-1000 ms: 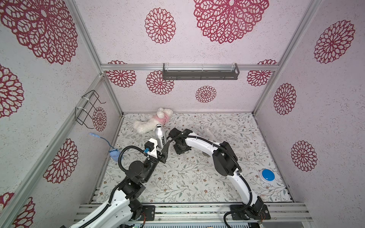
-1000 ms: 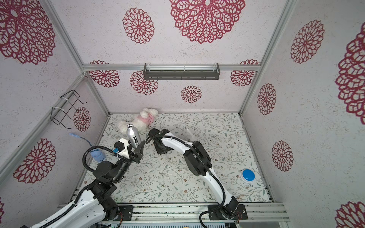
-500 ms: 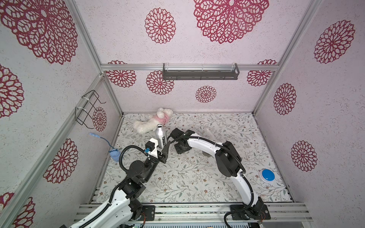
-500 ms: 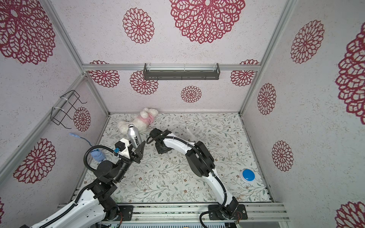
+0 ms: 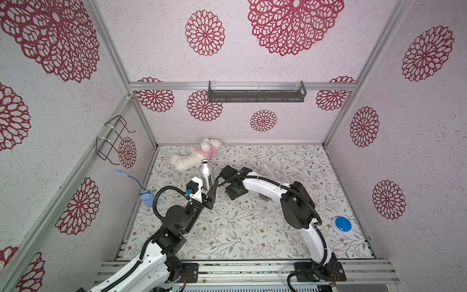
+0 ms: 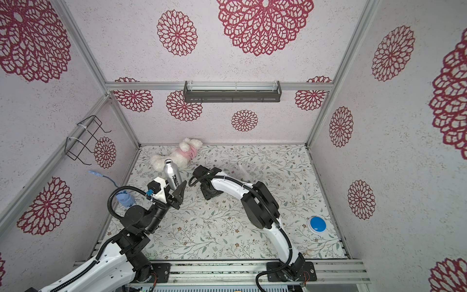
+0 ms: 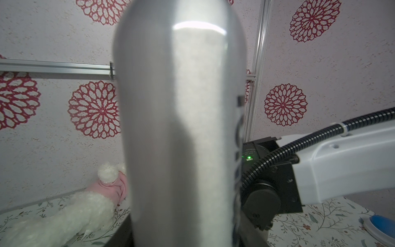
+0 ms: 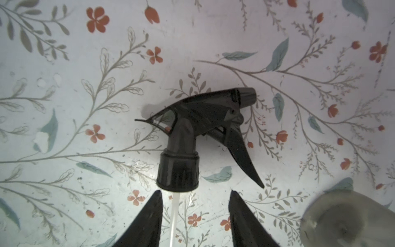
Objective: Attach spray nozzles to spray bottles
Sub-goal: Pick up the spray nozzle from the center of the board.
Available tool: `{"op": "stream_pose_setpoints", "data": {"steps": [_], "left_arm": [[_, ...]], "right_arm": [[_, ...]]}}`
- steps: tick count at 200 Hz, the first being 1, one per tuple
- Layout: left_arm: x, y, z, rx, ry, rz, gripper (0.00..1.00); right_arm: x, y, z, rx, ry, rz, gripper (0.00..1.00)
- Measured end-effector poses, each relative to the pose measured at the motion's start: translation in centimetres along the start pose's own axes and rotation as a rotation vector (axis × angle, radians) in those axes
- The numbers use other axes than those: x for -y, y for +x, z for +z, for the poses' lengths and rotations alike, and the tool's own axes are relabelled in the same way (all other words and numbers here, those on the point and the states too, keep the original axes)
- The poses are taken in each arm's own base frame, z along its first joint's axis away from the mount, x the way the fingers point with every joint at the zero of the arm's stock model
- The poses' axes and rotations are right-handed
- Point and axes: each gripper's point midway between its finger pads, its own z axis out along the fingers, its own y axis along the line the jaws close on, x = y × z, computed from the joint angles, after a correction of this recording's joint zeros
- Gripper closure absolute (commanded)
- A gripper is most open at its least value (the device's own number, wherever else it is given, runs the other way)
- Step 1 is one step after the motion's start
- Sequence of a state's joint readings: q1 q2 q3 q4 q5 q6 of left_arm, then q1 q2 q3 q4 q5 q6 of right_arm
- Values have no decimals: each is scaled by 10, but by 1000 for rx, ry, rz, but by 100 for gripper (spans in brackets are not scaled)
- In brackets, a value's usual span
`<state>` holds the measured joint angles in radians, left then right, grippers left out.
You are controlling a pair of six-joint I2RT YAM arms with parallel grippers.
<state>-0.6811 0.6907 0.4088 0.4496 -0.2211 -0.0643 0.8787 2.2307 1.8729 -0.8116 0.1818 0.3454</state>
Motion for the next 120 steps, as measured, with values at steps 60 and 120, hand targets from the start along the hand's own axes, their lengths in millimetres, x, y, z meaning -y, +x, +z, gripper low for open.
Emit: {"op": "stream_pose_setpoints", "data": {"steps": [60,120], "left_arm": [[2,8,3,-26,7,-2,72],[2,8,3,-25,8,-2,72]], "right_arm": [[-11,-52,-10,68,-78,53,53],[-5,-24,20,-65,-31,48,54]]}}
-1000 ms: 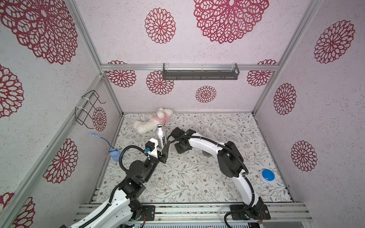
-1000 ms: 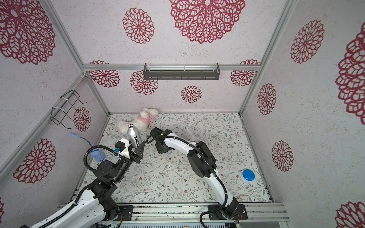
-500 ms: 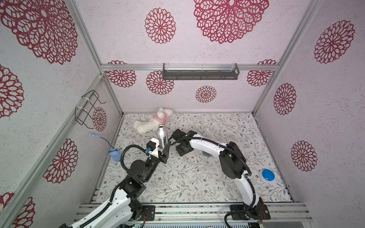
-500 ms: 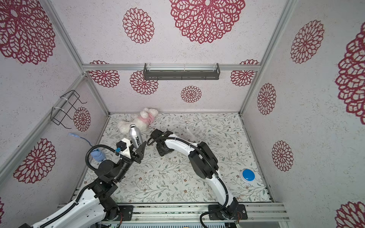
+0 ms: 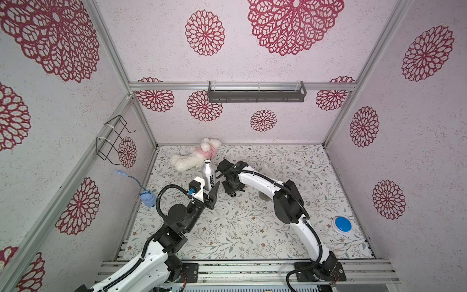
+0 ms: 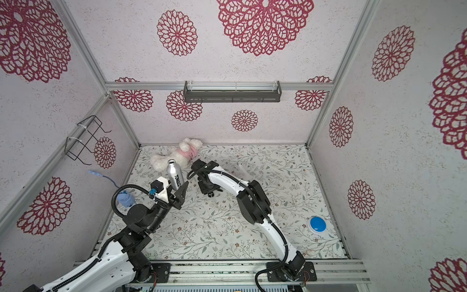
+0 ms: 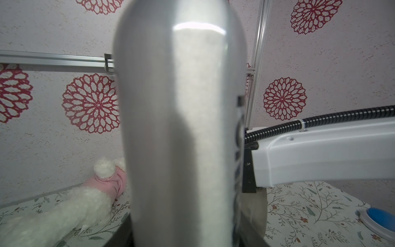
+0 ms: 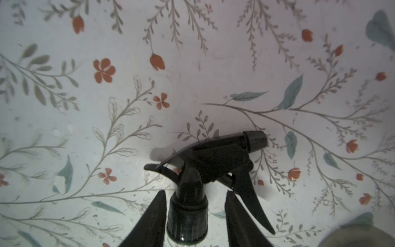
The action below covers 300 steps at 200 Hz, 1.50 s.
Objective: Attach spray nozzles to spray bottles
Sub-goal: Pick up the spray nozzle from the center of the board.
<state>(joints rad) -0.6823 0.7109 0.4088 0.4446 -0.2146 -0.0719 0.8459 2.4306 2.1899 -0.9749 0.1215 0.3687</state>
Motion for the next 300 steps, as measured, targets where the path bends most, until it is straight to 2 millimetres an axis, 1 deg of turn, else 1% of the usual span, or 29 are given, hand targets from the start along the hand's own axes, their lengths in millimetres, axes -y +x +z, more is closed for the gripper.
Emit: {"op": "stream_pose_setpoints", "data": {"steps": [33,63,95,107,125,136,150,170,189,197,200,202,207,214,219,227,235,237,242,244,245,252,268,286,300], "left_arm": [[-1,-4,-2,12,0,-3,72],[-1,-5,-3,14,0,-3,73],[-1,-5,-3,13,-1,-2,73],[-1,-5,-3,13,-1,-2,73],[-1,-4,-3,12,-1,-2,73],[-1,-4,-2,10,0,-2,73],[-1,-3,-2,9,-1,-1,73],[-1,-4,-3,10,-1,-1,73],[-1,-6,-4,17,-1,-3,73],[-1,-7,-5,21,-1,-4,73],[-1,-8,-5,22,-1,-4,73],[-1,-8,-5,22,-1,-4,73],[-1,-8,-5,23,-1,-5,73],[-1,-8,-5,23,0,-5,73],[-1,-8,-5,23,0,-5,73],[-1,-8,-5,24,0,-5,73],[-1,-9,-5,24,0,-6,73],[-1,-9,-5,24,0,-6,73],[-1,-9,-5,25,0,-8,73],[-1,-9,-5,24,0,-8,73],[-1,-9,-5,24,0,-8,73],[-1,-8,-5,23,1,-9,73],[1,-6,-4,16,8,-11,73],[4,1,0,-9,25,-8,73],[8,9,4,-33,43,-6,73]], "right_arm": [[-1,4,15,-40,15,-6,58],[-3,-6,15,-27,23,-7,61],[2,-4,17,-31,52,-12,65],[2,-3,16,-22,53,-17,66],[3,3,11,-17,47,-21,67],[3,5,4,4,31,-18,68],[3,2,-12,60,3,-9,69],[-1,-11,-49,199,-69,11,69],[-1,-29,-98,388,-149,37,69],[-1,-35,-122,475,-184,48,69],[0,-38,-134,520,-197,55,70],[0,-40,-139,537,-203,57,70],[1,-44,-158,603,-228,65,70],[3,-48,-179,675,-255,75,70],[4,-52,-200,745,-281,83,70],[6,-56,-226,833,-313,92,70],[8,-60,-258,947,-355,101,70],[8,-60,-263,961,-360,102,69],[11,-61,-283,1032,-384,106,70],[11,-60,-286,1045,-389,108,70],[12,-60,-292,1064,-396,108,70],[15,-58,-314,1145,-425,111,70],[22,-50,-356,1309,-488,117,70],[27,-41,-391,1451,-541,113,70],[27,-38,-413,1528,-578,105,70]]}}
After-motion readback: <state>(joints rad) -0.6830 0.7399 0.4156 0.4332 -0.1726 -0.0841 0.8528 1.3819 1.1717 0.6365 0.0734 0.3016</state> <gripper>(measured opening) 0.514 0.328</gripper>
